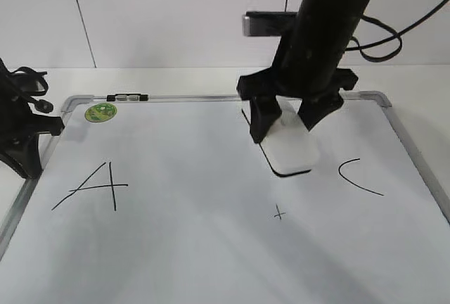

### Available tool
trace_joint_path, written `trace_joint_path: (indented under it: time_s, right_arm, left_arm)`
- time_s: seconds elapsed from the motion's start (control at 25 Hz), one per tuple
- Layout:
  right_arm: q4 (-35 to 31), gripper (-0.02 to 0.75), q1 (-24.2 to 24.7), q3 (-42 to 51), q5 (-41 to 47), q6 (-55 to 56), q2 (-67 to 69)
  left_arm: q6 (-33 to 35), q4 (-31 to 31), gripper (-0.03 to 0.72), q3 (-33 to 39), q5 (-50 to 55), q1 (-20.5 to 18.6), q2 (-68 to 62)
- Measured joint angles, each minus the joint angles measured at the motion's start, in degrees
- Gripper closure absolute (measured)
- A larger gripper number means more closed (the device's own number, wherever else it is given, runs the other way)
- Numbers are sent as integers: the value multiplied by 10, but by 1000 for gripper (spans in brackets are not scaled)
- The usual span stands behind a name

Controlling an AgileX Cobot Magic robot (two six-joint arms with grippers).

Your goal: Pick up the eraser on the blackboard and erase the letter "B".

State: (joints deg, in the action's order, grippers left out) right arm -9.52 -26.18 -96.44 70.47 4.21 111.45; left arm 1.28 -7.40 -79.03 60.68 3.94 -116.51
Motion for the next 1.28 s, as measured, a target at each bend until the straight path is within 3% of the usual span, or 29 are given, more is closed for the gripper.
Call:
trace_joint_path:
  time_s: [0.24,0.44,0.64,1.28]
  right_arm:
    - [13,159,-63,91,-1,-1,-21]
    - [12,159,-105,133,-83,-1,-21]
    - [28,159,-109,155,-123,5,-21]
    - [54,159,-100,165,-128,9,24]
  left_arm:
    - [0,0,669,0,0,0,0]
    - [0,0,669,0,0,0,0]
    - [0,0,669,0,0,0,0]
    - [0,-1,669,0,0,0,0]
